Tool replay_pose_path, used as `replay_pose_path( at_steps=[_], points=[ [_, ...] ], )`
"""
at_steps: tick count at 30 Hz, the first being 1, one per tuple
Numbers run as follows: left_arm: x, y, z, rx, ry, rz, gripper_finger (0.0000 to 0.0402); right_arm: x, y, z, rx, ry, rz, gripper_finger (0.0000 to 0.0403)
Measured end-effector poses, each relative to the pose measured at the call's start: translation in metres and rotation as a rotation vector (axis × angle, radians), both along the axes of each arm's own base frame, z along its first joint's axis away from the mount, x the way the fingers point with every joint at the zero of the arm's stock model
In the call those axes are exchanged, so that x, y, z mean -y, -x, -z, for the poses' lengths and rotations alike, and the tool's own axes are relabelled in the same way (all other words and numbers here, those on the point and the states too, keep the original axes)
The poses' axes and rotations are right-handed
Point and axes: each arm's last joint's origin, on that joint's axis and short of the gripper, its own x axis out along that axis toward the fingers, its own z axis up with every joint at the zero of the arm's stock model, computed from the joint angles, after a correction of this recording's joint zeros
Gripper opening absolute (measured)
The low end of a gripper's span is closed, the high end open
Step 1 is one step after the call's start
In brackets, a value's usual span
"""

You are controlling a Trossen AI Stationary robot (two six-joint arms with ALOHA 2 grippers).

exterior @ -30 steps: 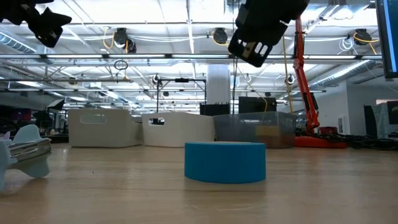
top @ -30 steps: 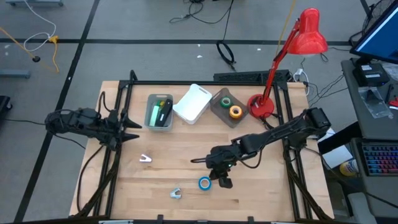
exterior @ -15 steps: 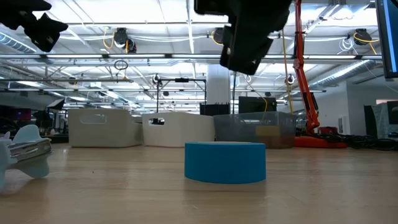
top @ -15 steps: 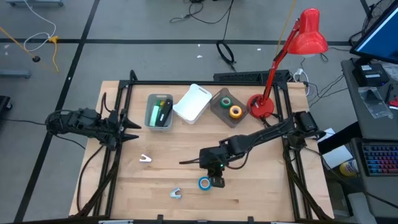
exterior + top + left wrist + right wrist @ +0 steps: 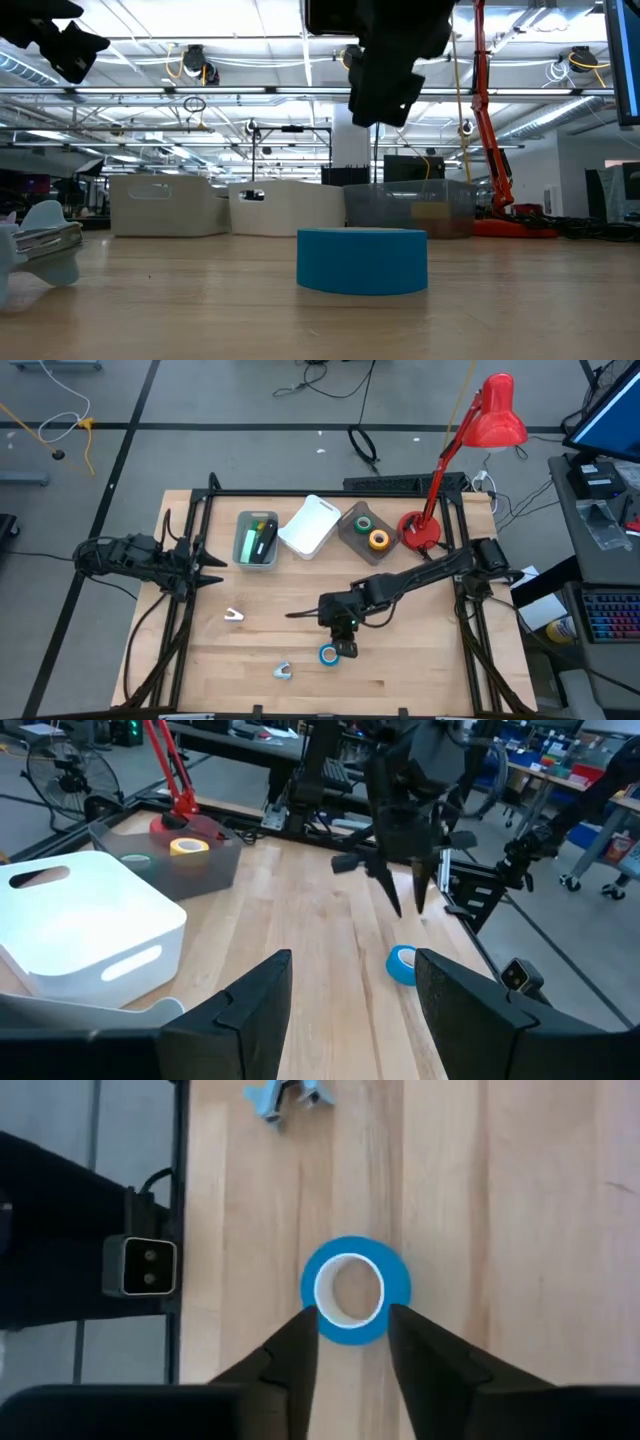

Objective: Pick and place Stapler, Stapler remover, tape
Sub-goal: Put the blue tape into the black bin

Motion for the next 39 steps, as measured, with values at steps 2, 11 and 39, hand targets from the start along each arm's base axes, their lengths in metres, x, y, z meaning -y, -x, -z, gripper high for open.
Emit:
replay_pose_path(
  at_steps=[2, 11, 39],
  points=[
    [0.0, 0.0, 0.0, 0.0, 0.0, 0.0, 0.0214, -0.001, -0.003, 0.006, -0.009, -0.001, -0.002, 0.0136],
    [0.0, 0.0, 0.0, 0.001, 0.005, -0.001, 0.0214, -0.001, -0.014, 0.022, 0.007, -0.063, -0.033, 0.0199],
    [0.0, 0.0, 0.0, 0.002, 0.004, -0.001, 0.0214, -0.001, -0.026, 0.07, -0.04, -0.008, -0.105, 0.0198]
  ],
)
